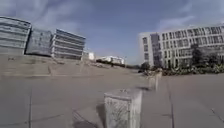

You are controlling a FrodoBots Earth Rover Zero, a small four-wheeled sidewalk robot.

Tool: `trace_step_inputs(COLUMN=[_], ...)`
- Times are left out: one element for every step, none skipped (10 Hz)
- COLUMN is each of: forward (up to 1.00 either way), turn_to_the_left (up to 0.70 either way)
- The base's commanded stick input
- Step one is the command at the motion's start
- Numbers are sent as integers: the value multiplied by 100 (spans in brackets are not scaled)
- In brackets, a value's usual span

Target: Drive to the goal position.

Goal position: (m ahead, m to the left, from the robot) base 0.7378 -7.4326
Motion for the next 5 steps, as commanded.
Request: trace_step_inputs(forward=[0,0,1,10,34], turn_to_the_left=[70,70,66,43,42])
